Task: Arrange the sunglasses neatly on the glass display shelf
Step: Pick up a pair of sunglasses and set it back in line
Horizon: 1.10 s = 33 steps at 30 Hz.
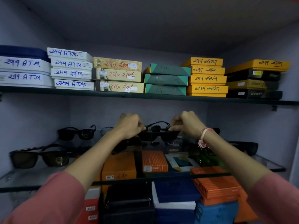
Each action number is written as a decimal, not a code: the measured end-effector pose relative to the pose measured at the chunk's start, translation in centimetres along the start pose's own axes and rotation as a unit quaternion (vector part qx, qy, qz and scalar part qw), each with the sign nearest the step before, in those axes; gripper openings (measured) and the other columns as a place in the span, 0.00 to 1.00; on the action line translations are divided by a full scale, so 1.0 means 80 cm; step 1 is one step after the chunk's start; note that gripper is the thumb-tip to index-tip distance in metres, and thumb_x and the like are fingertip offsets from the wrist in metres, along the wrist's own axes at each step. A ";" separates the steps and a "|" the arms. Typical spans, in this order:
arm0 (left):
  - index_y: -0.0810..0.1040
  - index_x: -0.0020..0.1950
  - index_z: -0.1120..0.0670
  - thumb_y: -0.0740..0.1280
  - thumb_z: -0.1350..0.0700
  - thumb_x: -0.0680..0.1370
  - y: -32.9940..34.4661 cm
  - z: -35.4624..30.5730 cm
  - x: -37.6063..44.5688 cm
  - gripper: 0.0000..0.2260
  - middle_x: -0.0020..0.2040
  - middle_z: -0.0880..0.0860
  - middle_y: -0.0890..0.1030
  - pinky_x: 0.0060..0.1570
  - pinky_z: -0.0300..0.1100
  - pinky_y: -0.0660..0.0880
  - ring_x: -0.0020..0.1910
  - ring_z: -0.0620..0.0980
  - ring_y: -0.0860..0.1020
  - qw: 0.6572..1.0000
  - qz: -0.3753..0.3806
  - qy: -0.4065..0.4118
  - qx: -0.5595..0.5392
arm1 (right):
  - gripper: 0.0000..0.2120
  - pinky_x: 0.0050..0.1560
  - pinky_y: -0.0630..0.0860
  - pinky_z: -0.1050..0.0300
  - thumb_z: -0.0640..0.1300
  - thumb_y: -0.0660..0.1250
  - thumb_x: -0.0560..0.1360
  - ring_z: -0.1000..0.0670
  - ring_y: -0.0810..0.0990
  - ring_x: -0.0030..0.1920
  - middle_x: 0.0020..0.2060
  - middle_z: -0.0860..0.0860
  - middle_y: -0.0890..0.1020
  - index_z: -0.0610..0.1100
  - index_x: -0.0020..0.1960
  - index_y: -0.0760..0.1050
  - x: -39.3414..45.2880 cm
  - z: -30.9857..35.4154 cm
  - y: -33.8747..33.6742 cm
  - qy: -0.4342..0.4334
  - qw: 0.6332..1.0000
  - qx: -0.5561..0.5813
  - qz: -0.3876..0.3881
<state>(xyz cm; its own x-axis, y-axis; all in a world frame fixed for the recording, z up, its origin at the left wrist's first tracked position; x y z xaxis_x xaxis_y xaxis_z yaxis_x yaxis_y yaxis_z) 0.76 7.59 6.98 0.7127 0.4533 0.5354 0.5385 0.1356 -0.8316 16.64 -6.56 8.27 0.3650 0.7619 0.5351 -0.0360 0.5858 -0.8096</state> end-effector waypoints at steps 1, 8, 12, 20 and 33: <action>0.86 0.45 0.58 0.69 0.53 0.78 -0.006 -0.001 -0.004 0.11 0.46 0.54 0.87 0.57 0.48 0.76 0.47 0.54 0.83 1.000 -0.016 -0.007 0.000 | 0.09 0.49 0.82 0.56 0.47 0.78 0.66 0.50 0.85 0.40 0.39 0.45 0.88 0.42 0.42 0.86 -0.002 0.002 -0.001 0.006 1.000 0.005 -0.008; 0.84 0.39 0.60 0.70 0.55 0.72 -0.019 0.003 -0.027 0.09 0.35 0.55 0.83 0.35 0.43 0.73 0.40 0.57 0.82 0.990 -0.017 -0.137 -0.035 | 0.08 0.50 0.83 0.49 0.45 0.76 0.67 0.44 0.86 0.43 0.40 0.43 0.88 0.42 0.42 0.87 -0.009 0.009 -0.005 0.083 0.995 -0.027 -0.056; 0.82 0.37 0.58 0.73 0.50 0.71 -0.016 -0.005 -0.028 0.11 0.36 0.54 0.84 0.38 0.45 0.76 0.36 0.53 0.80 0.979 0.035 -0.191 -0.069 | 0.12 0.47 0.83 0.49 0.47 0.76 0.66 0.42 0.85 0.43 0.41 0.41 0.87 0.39 0.44 0.86 -0.009 -0.004 0.002 0.151 0.988 -0.018 -0.010; 0.76 0.28 0.54 0.72 0.53 0.71 0.005 -0.017 -0.025 0.14 0.27 0.48 0.75 0.26 0.39 0.65 0.27 0.48 0.72 0.961 0.078 -0.248 -0.090 | 0.16 0.39 0.80 0.53 0.50 0.76 0.65 0.42 0.84 0.42 0.41 0.41 0.85 0.38 0.43 0.83 -0.010 -0.022 0.017 0.171 0.984 -0.033 0.039; 0.76 0.30 0.55 0.72 0.56 0.72 0.017 -0.023 -0.016 0.11 0.27 0.48 0.75 0.27 0.38 0.66 0.32 0.49 0.74 0.956 0.098 -0.268 -0.063 | 0.20 0.47 0.79 0.49 0.54 0.75 0.65 0.41 0.84 0.46 0.37 0.45 0.80 0.43 0.30 0.69 -0.002 -0.026 0.025 0.140 0.983 -0.081 0.086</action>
<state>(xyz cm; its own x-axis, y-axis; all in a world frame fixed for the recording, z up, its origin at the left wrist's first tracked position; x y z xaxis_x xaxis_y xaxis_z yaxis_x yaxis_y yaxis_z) 1.40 5.57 5.43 0.4911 0.8500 0.1906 0.4928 -0.0907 -0.8654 18.44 -6.05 6.06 0.6097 0.7259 0.3182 0.0209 0.3866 -0.9220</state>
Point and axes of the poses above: each hand's wrist, its own x-axis towards the middle knuckle, its own y-axis out of the palm, z = x × y, the point moved 3 cm from there along x, towards the middle knuckle
